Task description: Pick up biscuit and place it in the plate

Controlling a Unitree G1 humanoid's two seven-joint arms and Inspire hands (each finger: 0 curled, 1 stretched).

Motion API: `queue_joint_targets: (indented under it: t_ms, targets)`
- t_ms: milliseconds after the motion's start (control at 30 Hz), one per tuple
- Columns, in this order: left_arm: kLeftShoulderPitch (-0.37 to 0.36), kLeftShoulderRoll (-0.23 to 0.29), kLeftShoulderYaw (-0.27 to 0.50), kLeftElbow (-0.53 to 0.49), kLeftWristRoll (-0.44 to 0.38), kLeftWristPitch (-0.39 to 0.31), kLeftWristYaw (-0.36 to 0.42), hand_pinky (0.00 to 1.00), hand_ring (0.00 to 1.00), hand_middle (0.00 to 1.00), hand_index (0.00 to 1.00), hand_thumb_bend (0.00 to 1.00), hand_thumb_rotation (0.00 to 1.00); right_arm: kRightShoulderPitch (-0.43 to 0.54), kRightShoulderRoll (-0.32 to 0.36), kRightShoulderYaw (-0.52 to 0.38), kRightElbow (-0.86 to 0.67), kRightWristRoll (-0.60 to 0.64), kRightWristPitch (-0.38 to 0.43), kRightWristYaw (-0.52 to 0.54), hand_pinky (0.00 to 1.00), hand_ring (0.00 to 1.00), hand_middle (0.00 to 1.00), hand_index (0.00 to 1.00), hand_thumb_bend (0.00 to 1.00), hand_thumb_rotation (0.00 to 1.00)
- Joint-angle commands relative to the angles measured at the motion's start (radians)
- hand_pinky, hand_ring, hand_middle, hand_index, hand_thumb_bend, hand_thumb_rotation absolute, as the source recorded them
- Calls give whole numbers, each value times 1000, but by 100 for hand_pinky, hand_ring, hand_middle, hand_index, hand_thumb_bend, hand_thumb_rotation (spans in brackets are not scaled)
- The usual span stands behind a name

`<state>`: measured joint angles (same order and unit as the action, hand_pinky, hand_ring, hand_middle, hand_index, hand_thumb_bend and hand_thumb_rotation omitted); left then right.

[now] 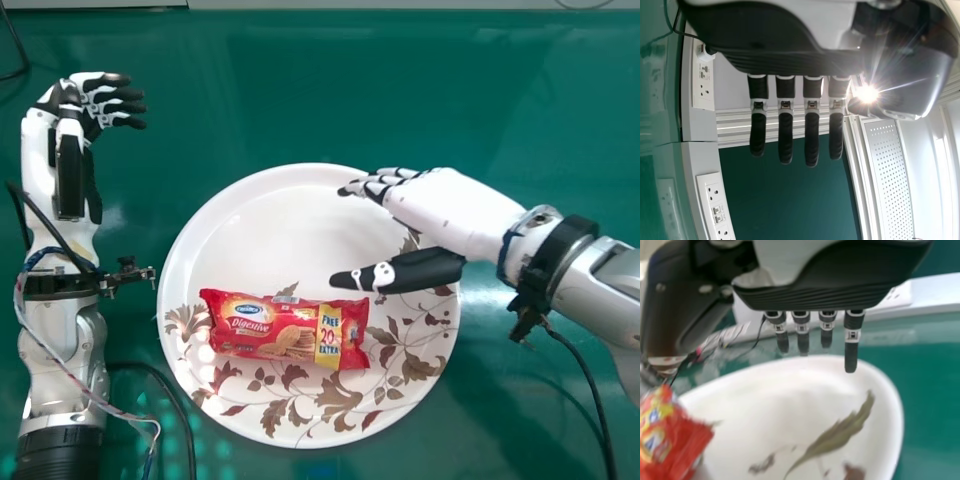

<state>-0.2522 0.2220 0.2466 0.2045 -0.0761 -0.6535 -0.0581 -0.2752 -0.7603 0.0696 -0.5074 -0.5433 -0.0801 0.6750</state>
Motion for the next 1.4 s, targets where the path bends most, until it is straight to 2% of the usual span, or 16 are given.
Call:
queue_joint_targets:
  t_ms: [0,167,233,367,400,567,667,800,933,1133,1233,1367]
  targets:
    - [46,-9,2,21,19,-13,13,44,53,57,61,8,9,47,41,-53,-39,0,25,-65,69,92,100,100,100,85]
    - [49,-6,6,40,19,-39,13,44,53,57,61,7,11,110,164,-144,-101,13,118,-201,64,85,97,95,84,81]
    - [48,-3,8,50,24,-54,15,44,53,57,61,7,13,127,197,-172,-108,14,117,-259,63,84,95,93,79,81]
    - [55,-6,7,45,22,-57,17,43,52,56,60,7,25,157,236,-218,-116,15,102,-347,65,82,89,87,71,76]
    - [57,-8,7,43,18,-57,16,44,53,56,60,7,24,165,247,-226,-123,21,115,-355,65,81,88,86,68,74]
    - [64,-12,3,45,22,-71,17,44,53,57,60,7,22,215,334,-249,-175,43,201,-395,70,85,91,88,61,73]
    - [68,-13,0,45,25,-74,16,44,53,56,60,8,23,249,418,-249,-181,55,208,-474,63,79,87,87,58,66]
    - [81,-16,-1,22,32,-58,22,45,53,57,60,9,24,290,495,-237,-178,46,215,-552,65,79,86,87,56,68]
    - [89,-18,-1,5,17,-50,18,45,54,58,61,8,21,306,516,-235,-166,45,207,-586,68,82,87,88,52,70]
    - [86,-17,3,6,30,-46,29,45,55,58,62,9,18,312,500,-254,-153,50,187,-599,66,80,85,85,50,65]
    - [82,-14,3,7,39,-42,39,45,55,58,62,10,22,315,489,-263,-156,46,191,-595,69,82,87,85,50,66]
    - [75,-9,4,15,37,-48,39,45,55,58,62,10,27,312,475,-273,-162,54,195,-586,70,83,88,84,49,62]
